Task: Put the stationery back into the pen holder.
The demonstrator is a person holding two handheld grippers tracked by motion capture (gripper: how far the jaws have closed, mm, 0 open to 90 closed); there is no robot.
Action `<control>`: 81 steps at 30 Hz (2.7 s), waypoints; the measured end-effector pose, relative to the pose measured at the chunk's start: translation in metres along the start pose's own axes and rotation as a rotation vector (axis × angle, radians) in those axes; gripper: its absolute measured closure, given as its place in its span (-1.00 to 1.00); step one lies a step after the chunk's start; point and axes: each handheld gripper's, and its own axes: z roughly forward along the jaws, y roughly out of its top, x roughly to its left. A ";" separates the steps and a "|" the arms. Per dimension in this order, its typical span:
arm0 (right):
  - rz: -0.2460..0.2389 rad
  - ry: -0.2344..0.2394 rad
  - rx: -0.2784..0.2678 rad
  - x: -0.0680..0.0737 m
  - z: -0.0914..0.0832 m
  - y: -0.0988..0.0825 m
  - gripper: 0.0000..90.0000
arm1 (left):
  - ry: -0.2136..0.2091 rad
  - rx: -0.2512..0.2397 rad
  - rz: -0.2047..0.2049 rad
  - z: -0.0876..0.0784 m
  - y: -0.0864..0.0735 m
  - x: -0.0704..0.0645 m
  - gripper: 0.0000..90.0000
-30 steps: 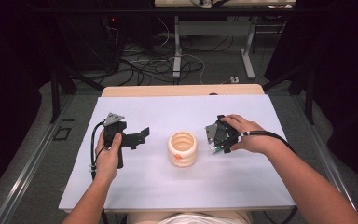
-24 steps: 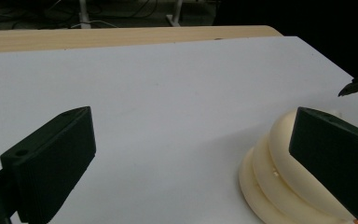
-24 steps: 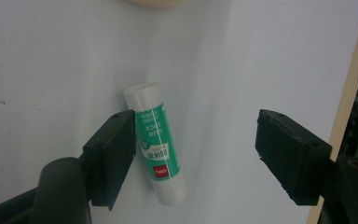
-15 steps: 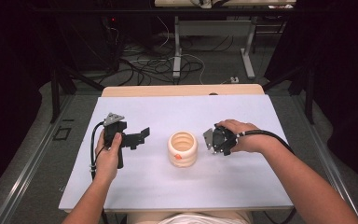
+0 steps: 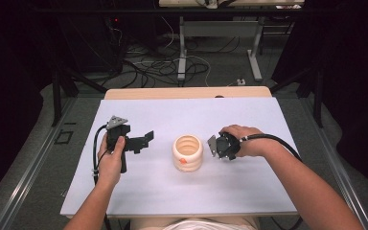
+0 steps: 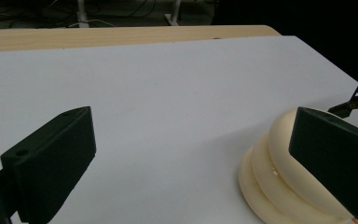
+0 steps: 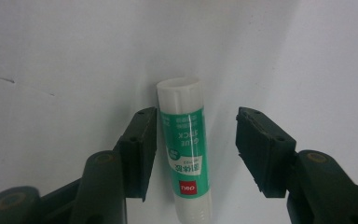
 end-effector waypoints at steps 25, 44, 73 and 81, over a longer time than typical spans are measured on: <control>-0.028 0.040 0.037 0.002 0.018 -0.004 0.30 | 0.004 0.011 0.000 0.001 -0.001 0.001 -0.99; -0.089 0.011 0.016 0.005 0.020 -0.004 0.46 | 0.004 0.009 -0.001 0.002 -0.001 0.002 -0.99; 0.166 -0.009 -0.058 0.001 -0.009 -0.011 0.46 | -0.005 0.012 0.001 0.003 -0.002 0.000 -0.99; 0.371 0.004 -0.117 -0.003 -0.026 -0.014 0.46 | -0.009 0.017 0.012 0.003 -0.002 -0.001 -0.99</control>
